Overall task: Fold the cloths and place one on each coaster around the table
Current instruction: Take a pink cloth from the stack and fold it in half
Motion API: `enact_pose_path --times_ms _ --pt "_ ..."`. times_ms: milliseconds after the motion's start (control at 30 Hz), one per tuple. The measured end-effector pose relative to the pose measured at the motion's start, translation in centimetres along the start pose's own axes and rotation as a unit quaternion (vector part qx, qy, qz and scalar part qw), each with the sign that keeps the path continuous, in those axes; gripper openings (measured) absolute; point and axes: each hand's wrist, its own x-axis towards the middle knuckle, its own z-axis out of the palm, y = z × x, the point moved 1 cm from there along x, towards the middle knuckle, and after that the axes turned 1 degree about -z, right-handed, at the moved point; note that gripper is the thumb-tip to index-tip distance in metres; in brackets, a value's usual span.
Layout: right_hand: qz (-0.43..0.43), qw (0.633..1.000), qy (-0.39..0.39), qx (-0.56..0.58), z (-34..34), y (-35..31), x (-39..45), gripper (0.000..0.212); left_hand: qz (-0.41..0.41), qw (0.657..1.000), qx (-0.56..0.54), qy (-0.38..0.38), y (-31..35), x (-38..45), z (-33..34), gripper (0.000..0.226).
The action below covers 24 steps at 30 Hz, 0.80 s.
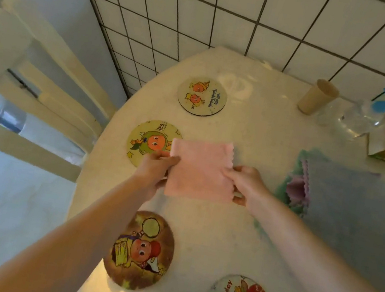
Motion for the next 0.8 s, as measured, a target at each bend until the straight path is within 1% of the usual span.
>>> enact_pose_path --times_ms 67,233,333,433,533,633,800 --pt "-0.022 1.0 0.008 0.016 0.4 -3.5 2.0 0.016 0.031 0.999 0.032 -0.001 4.0 2.8 0.3 0.014" --pt "-0.045 0.997 0.037 0.057 1.6 -10.7 7.9 0.013 0.115 0.989 0.092 -0.005 11.9 10.4 1.8 0.007" --pt "-0.054 0.994 0.067 0.06 2.1 -13.8 11.3 0.009 0.119 0.987 0.108 -0.014 14.5 15.0 3.0 0.011" --pt "-0.068 0.993 0.083 0.045 2.5 -15.2 14.1 0.005 0.118 0.984 0.133 -0.011 15.5 18.7 3.6 0.009" --pt "-0.069 0.993 0.093 0.026 2.9 -15.9 16.7 0.014 0.116 0.981 0.158 0.004 15.7 21.1 3.9 0.012" --pt "-0.078 0.991 0.109 -0.009 3.6 -16.5 18.9 0.006 0.122 0.975 0.183 0.031 16.0 22.9 4.1 0.016" --pt "-0.12 0.978 0.134 -0.104 4.1 -16.9 21.3 0.007 0.115 0.963 0.234 0.063 15.7 24.8 3.4 0.012"
